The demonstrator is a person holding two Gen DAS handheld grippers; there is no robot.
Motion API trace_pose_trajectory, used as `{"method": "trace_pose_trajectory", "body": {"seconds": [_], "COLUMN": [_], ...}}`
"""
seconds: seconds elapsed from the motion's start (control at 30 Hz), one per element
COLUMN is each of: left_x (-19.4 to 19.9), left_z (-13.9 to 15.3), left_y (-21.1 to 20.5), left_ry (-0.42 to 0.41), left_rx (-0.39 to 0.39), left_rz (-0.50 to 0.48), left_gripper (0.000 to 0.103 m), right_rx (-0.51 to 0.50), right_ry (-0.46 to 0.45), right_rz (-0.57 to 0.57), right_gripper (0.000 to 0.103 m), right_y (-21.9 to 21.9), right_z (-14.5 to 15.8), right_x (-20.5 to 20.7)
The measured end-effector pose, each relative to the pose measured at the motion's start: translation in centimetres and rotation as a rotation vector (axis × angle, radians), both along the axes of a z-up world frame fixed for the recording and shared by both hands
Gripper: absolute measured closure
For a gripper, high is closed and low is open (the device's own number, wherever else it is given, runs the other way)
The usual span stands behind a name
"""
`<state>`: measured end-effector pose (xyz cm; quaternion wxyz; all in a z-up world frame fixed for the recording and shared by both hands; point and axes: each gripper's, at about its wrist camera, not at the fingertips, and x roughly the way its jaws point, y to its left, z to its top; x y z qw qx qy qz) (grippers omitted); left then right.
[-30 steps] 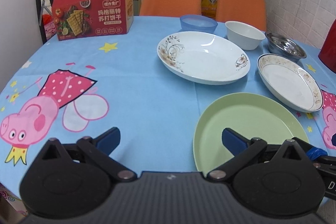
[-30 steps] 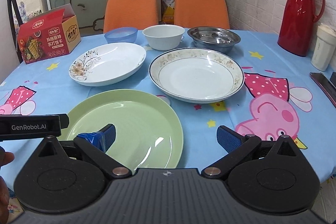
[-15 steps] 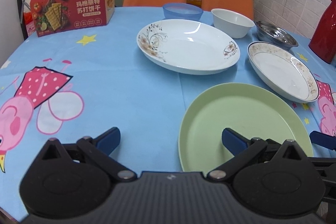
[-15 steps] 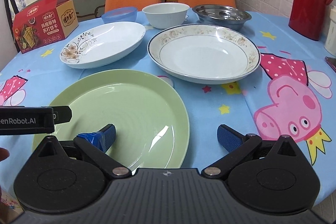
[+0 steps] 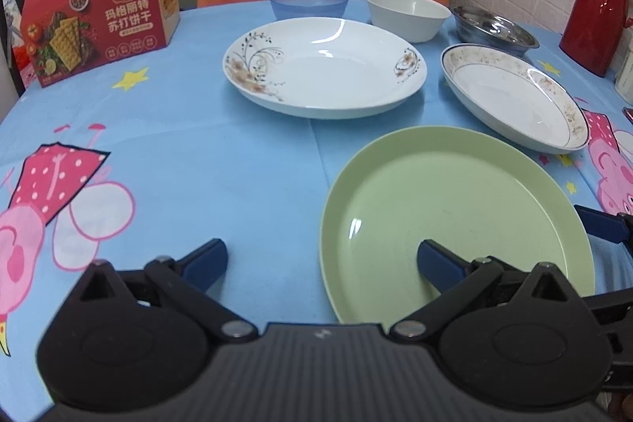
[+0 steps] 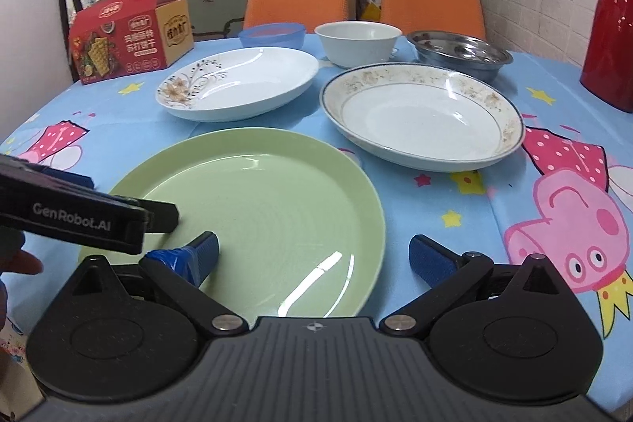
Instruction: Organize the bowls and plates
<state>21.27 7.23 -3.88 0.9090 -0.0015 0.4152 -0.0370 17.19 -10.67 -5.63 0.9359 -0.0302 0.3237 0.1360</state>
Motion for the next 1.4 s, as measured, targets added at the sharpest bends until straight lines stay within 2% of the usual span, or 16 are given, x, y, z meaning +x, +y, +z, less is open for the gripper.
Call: {"method": "trace_pose_trajectory", "body": {"seconds": [0.07,0.1,0.13,0.17,0.23,0.4,0.47,0.57,0.8,1.07,1.1,1.13,1.17,1.27,1.33,1.4], "left_x": [-0.3,-0.4,-0.7,-0.8,-1.0,-0.7,-1.1,-1.7,-2.3,-1.0,-1.1,-1.1,-1.0,-1.1,-0.8,0.2], "left_z": [0.0,0.1,0.3,0.5,0.8,1.3,2.0,3.1,2.6,1.1,1.0,0.9,0.8,1.4,2.3,2.9], "left_y": [-0.1,-0.2,-0.3,-0.6,-1.3,-1.9,-1.2,0.6,5.7,7.0,7.0,7.0,7.0,7.7,8.5,9.3], "left_ry": [-0.009,-0.017,-0.025,-0.029,-0.036,-0.028,-0.053,-0.068,-0.058,-0.057,-0.067,-0.063,-0.054,-0.087,-0.106,-0.108], "left_rx": [0.001,-0.002,-0.009,-0.014,-0.04,-0.025,-0.011,-0.013,-0.005,-0.031,-0.035,-0.042,-0.057,-0.086,-0.11,-0.12], "left_rz": [-0.015,-0.032,-0.057,-0.072,-0.102,-0.03,-0.012,0.029,0.156,0.162,0.159,0.149,0.141,0.137,0.148,0.159], "left_gripper": [0.004,0.01,0.02,0.025,0.05,0.055,0.055,0.055,0.055,0.055,0.052,0.036,0.029,0.029,0.029,0.028], "right_rx": [0.007,0.01,0.012,0.014,0.016,0.049,0.094,0.104,0.123,0.083,0.069,0.036,0.017,0.072,0.113,0.095], "right_ry": [-0.027,-0.035,-0.04,-0.046,-0.058,-0.03,-0.021,-0.058,-0.036,0.002,-0.006,-0.017,-0.027,-0.003,-0.036,-0.082], "right_rz": [0.008,0.009,0.009,0.011,0.024,-0.019,-0.024,-0.006,0.112,0.13,0.137,0.15,0.168,0.188,0.148,0.121], "right_gripper": [0.014,0.014,0.015,0.017,0.021,0.022,0.021,0.021,0.02,0.019,0.019,0.018,0.018,0.021,0.02,0.02], "right_y": [0.0,-0.1,-0.2,-0.1,0.2,0.9,1.2,2.8,7.7,9.7,9.7,10.0,10.3,9.0,7.3,6.1], "right_z": [-0.3,-0.3,-0.3,-0.3,-0.4,0.2,0.7,1.4,1.3,0.5,0.3,0.1,0.1,0.9,2.3,3.8], "right_x": [-0.4,-0.5,-0.6,-0.6,-0.8,-0.8,-1.1,-1.7,-0.6,1.0,0.8,0.6,0.4,0.6,0.7,1.3]}}
